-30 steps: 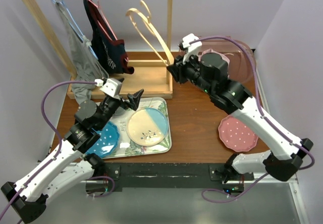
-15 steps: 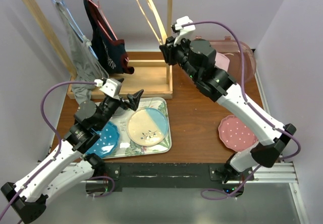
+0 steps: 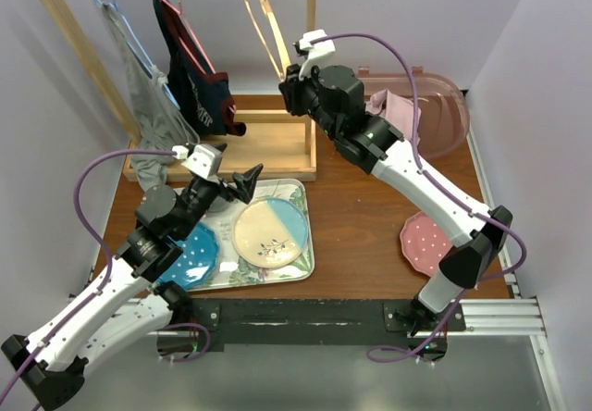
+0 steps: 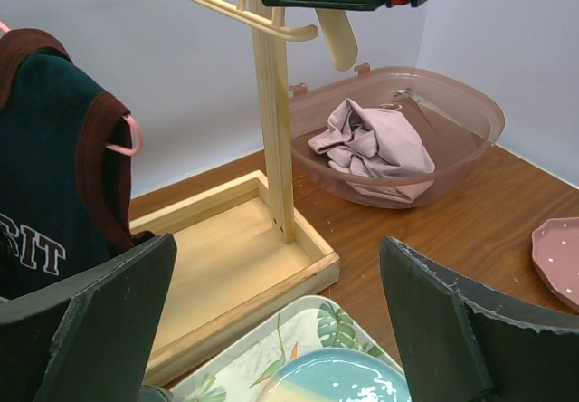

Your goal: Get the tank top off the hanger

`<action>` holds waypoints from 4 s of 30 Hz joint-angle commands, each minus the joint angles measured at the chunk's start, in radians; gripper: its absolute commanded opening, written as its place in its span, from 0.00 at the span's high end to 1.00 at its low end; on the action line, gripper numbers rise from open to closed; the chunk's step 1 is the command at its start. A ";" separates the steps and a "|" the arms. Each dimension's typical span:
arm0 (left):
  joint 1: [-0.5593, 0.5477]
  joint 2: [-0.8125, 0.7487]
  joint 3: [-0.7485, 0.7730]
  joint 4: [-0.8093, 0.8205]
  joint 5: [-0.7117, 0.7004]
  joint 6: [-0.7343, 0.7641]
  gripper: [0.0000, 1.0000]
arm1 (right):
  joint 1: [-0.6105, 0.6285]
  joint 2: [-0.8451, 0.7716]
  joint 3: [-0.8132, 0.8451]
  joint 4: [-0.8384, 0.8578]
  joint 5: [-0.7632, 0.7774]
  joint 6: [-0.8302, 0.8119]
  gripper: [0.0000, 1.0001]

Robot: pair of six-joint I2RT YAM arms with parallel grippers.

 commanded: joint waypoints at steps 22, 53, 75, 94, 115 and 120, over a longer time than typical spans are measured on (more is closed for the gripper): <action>0.005 0.218 0.331 -0.087 -0.156 0.054 0.11 | 0.000 -0.776 -0.760 0.004 -0.413 0.197 0.07; 0.547 0.826 1.025 -0.334 0.164 -0.171 0.46 | -0.001 -0.884 -0.792 -0.082 -0.387 0.248 0.16; 0.568 0.764 0.903 0.016 0.176 0.096 0.37 | -0.001 -0.833 -0.804 -0.057 -0.399 0.243 0.16; 0.581 0.933 1.061 0.090 0.213 0.158 0.61 | 0.000 -0.761 -0.748 -0.062 -0.410 0.223 0.16; 0.581 0.909 1.206 -0.041 0.248 0.024 1.00 | 0.000 -0.798 -0.763 -0.033 -0.439 0.243 0.16; 0.581 0.886 1.207 -0.129 0.230 -0.041 1.00 | 0.000 -0.808 -0.758 -0.036 -0.453 0.252 0.16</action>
